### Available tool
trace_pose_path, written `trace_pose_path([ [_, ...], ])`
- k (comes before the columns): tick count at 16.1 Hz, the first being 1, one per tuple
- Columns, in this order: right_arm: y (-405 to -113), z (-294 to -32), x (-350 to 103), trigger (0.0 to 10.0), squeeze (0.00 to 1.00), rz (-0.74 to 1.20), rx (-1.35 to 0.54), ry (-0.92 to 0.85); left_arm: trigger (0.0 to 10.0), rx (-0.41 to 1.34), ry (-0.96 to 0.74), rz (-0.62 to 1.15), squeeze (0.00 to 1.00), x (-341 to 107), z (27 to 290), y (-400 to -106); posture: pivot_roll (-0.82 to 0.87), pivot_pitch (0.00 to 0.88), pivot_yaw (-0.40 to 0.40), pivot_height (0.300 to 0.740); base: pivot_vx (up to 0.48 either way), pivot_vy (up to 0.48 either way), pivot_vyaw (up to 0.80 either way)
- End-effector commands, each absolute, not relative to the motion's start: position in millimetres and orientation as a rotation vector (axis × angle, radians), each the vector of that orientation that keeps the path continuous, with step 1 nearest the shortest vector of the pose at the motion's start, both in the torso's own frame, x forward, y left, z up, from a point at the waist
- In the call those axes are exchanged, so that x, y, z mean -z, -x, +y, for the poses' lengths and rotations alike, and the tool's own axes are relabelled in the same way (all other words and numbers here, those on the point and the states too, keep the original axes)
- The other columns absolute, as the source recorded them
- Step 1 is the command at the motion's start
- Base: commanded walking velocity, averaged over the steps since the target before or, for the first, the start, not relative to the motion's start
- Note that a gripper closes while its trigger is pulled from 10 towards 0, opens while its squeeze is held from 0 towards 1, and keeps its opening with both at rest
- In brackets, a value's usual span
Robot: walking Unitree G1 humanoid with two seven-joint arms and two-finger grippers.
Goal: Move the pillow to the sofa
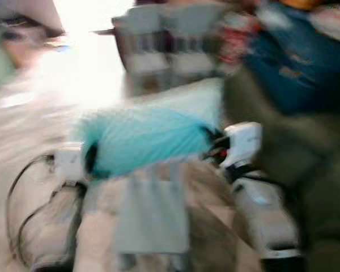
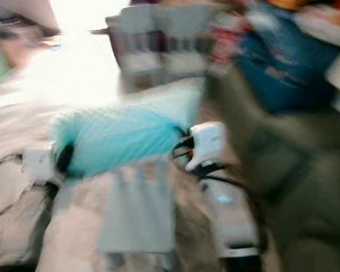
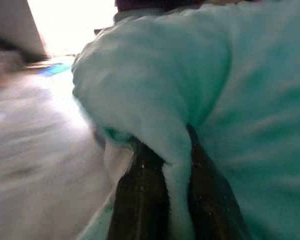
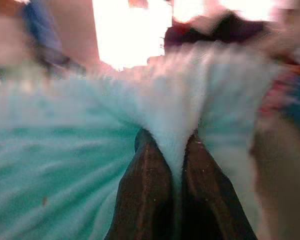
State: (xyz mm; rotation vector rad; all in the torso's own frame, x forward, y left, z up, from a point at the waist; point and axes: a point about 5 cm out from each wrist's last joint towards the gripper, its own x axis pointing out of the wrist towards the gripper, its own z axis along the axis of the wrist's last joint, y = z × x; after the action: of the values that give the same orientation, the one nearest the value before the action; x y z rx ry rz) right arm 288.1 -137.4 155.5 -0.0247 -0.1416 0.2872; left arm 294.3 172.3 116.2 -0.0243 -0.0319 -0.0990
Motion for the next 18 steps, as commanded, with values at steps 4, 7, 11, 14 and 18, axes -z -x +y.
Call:
trace_pose_path([
  [4,-290,-132,-161,10.0,0.0,-0.161,-0.286,0.008,10.0,0.106,0.008,-0.011,0.0,-110,177,-287,-0.17,0.0,0.032,0.74,0.0,0.0,0.0],
  [7,-290,-133,-162,10.0,0.0,-0.16,-0.285,0.009,10.0,0.103,-0.009,-0.004,0.0,-109,174,-287,-0.17,0.0,0.032,0.74,0.0,0.0,0.0],
  [11,-291,-132,-162,10.0,0.0,-0.159,-0.288,0.011,10.0,0.118,-0.007,0.025,0.0,-105,167,-285,-0.17,0.0,0.029,0.74,0.0,0.0,0.0],
  [14,-291,-132,-162,10.0,0.0,-0.155,-0.295,0.004,10.0,0.142,0.021,0.032,0.0,-104,163,-283,-0.17,0.0,0.028,0.74,0.0,0.0,0.0],
  [18,-290,-130,-158,10.0,0.0,-0.129,-0.298,0.003,10.0,0.155,0.072,0.028,0.0,-110,158,-284,-0.17,0.0,0.019,0.74,0.0,0.0,0.0],
])
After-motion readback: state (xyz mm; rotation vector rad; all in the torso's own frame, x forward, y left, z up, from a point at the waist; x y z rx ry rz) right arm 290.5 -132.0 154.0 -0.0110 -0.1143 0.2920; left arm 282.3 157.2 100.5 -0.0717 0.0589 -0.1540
